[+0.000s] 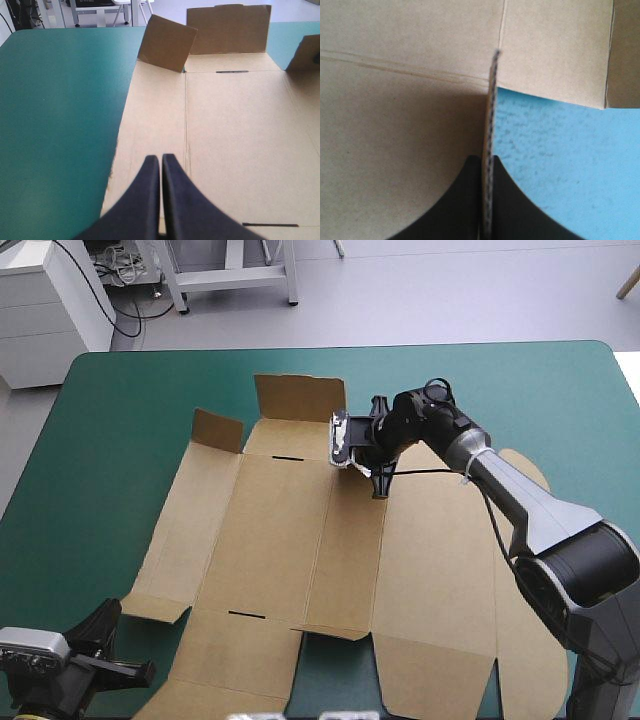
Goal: Fold the box
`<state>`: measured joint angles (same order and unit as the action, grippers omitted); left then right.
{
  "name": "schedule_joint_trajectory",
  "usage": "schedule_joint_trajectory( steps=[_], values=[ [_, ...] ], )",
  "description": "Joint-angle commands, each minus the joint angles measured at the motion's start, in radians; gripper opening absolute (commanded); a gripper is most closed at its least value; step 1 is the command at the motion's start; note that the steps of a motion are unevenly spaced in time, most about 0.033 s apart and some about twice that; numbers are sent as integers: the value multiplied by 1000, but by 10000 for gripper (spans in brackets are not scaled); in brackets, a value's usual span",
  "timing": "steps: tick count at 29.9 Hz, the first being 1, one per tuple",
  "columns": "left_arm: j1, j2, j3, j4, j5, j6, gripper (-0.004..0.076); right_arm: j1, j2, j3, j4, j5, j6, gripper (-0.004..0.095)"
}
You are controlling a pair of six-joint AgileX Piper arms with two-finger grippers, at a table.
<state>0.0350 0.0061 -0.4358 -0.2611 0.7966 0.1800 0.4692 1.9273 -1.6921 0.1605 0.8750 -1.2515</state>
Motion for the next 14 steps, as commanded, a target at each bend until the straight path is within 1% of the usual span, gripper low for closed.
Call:
schedule_joint_trajectory(
  steps=[1,4,9,14],
  values=[
    [-5,25,-22,-19,-74,-3,-8,22,-33,-38,3,-88,-114,-21],
    [-5,25,-22,-19,-74,-3,-8,35,-6,-39,5,-102,-147,-22],
    [-5,25,-22,-19,-74,-3,-8,41,28,-39,21,-133,-147,-22],
    [-5,25,-22,-19,-74,-3,-8,43,28,-39,40,-200,-146,-22]
  ],
)
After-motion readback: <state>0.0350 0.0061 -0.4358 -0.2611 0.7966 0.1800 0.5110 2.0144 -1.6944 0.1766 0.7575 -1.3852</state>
